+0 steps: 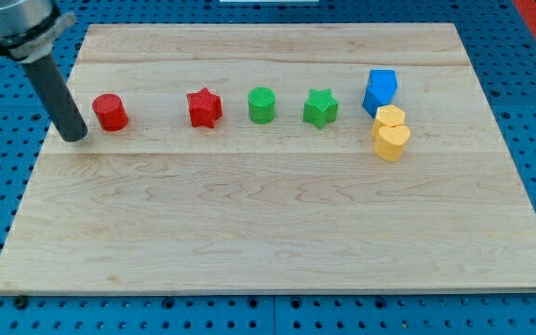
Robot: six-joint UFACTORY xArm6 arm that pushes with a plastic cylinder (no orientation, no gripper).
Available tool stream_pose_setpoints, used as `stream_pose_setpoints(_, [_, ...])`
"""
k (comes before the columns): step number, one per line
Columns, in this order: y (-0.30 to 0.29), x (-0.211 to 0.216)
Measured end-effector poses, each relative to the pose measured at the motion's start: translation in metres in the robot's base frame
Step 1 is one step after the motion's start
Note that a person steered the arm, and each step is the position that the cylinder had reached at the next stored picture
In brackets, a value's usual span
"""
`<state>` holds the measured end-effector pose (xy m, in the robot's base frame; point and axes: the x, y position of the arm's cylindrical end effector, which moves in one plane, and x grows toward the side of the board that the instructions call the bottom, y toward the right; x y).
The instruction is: Move your arm to the bottom of the red star
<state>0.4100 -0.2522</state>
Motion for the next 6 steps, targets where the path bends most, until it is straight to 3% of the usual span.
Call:
stream_pose_setpoints(1, [0.013,-0.027])
stream_pose_setpoints(3, [0.026,0.007])
stream_pose_setpoints(5, [0.062,-0.017])
stream_pose_setpoints(6, [0.080,0.017])
